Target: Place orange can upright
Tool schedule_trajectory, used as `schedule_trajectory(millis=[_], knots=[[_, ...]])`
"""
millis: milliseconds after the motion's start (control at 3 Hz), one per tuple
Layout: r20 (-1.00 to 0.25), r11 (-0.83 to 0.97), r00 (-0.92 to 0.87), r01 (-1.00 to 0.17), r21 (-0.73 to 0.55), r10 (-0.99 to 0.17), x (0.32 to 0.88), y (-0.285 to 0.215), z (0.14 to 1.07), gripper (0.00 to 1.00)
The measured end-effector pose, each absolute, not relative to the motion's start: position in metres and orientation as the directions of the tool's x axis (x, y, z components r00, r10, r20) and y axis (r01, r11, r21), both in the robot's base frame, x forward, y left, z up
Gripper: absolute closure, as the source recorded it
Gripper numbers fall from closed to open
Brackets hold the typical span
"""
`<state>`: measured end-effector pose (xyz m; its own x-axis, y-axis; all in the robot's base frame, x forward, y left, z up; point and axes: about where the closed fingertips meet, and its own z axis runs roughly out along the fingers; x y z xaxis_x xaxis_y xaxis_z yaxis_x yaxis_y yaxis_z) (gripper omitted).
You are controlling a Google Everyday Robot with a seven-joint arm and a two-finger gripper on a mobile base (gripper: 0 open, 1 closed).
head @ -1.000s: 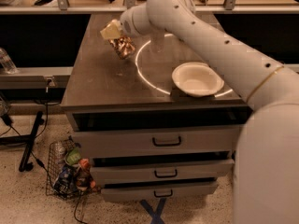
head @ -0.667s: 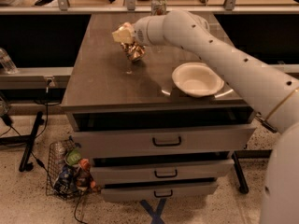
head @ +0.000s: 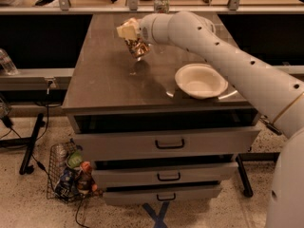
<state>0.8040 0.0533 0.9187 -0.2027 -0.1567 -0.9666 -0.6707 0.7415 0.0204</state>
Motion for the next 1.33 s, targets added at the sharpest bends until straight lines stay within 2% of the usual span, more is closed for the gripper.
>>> schedule_trajectory(millis=[333,667,1333], knots=[[-0.982,0.746,-0.151,-0.666,0.018,-0.111,0.815,0.037,0.937,1.00],[-0.998,0.759,-0.054,-0.650,0.016,-0.025,0.833,-0.015,0.969,1.00],[-1.000,0.766,0.018,-0.642,-0.014,-0.003,0.837,-0.086,0.981,1.00]])
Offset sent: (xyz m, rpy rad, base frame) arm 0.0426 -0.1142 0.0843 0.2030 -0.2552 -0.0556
